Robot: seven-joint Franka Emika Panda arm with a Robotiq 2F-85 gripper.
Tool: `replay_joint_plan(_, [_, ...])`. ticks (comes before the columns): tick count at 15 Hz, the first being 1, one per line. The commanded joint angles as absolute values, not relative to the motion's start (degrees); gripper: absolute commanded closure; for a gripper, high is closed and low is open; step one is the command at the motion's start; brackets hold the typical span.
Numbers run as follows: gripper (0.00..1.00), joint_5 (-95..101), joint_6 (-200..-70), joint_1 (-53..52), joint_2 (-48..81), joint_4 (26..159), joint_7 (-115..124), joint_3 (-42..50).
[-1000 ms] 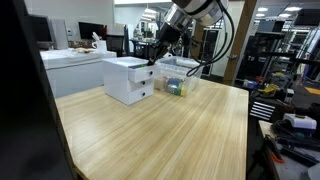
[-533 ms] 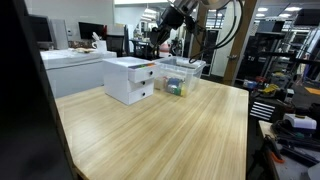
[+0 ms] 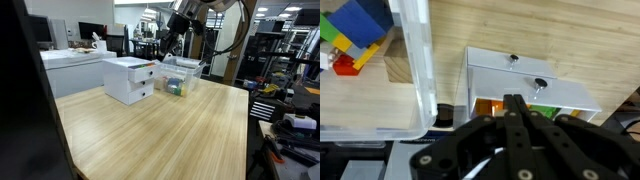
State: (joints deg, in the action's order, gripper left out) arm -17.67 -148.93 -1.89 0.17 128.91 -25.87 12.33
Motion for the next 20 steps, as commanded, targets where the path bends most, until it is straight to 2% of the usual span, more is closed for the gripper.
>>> replay_joint_plan(1, [0.95,-13.69,-146.27,1.46,-0.69,129.35,-21.64,9.45])
replay_joint_plan(16, [0.95,-11.91,-152.63,4.98,10.2,123.03,-16.87,5.01])
replay_joint_plan(20, [0.95,-12.54,-147.44,6.07,8.51,122.28,-17.77,3.62])
